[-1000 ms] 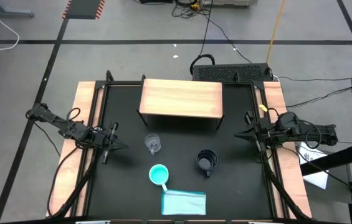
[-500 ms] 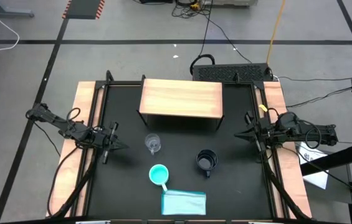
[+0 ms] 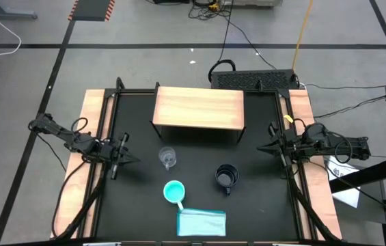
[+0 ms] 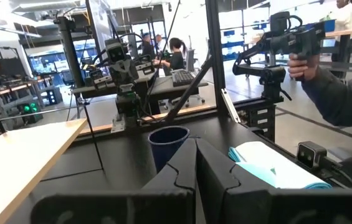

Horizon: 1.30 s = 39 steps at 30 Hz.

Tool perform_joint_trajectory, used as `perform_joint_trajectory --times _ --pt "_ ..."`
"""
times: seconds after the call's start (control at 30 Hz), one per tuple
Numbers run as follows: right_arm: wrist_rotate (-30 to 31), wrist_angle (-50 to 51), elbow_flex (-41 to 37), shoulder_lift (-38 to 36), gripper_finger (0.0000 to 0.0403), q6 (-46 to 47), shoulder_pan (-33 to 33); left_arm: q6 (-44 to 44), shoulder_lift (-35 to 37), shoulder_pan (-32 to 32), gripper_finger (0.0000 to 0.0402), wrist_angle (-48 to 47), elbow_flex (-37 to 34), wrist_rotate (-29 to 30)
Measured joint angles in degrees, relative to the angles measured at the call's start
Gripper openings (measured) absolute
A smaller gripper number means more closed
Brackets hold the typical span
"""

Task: Stack small to large cups/mugs on shelf
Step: Put the dark blue mug on the shelf

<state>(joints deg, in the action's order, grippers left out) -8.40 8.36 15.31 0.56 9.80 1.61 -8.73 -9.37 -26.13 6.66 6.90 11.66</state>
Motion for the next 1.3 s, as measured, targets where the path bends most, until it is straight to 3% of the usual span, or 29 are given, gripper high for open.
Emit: perform_joint_trajectory --times 0.3,0.53,0.73,1.03,1.3 --pt "0.0 -0.39 -0.01 0.0 0.0 0.0 0.02 1.58 0.0 0.0 0.0008 -0.06 0.0 -0.46" --pt "0.0 -0.39 -0.02 0.0 0.0 -0.02 0.01 9.64 0.0 0.0 0.0008 0.94 0.01 -9.67" --pt "0.0 -0.96 0.0 0.0 0.0 -2.11 0.02 12.48 0.0 0.0 0.0008 0.94 0.0 -10.36" --pt "0.0 -2.65 0.0 0.41 0.0 -3.2 0.0 12.02 0.02 0.02 0.0008 1.23 0.02 -7.7" --pt "-0.11 -8.78 0.0 6.18 0.0 -3.53 0.02 5.64 -0.95 0.0 0.0004 0.86 0.0 -10.12"
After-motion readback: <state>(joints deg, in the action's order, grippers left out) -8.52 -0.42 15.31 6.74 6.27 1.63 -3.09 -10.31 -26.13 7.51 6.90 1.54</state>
